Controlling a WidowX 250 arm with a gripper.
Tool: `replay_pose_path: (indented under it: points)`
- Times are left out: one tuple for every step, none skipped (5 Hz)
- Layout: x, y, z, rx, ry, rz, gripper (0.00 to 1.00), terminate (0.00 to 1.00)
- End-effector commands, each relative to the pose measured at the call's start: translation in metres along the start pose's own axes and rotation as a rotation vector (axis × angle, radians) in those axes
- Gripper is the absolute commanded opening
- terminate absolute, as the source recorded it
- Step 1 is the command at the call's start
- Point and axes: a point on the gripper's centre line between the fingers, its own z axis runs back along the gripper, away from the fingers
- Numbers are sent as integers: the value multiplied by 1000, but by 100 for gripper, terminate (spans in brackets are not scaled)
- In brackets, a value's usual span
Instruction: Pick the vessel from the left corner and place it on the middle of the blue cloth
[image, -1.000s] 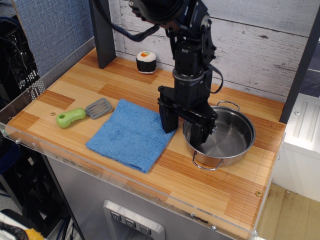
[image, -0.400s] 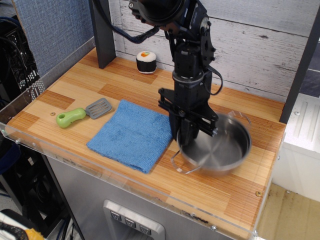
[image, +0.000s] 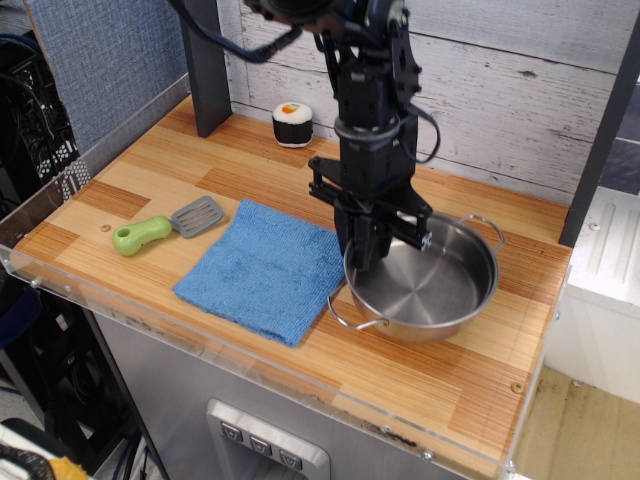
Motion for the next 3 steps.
replay_pose_path:
  points:
    - [-4,52,72,-44,-96,127,0,0]
    - [-19,90,82,-25,-96,213,0,0]
    - [-38,107,72,58,-65,270,0,0]
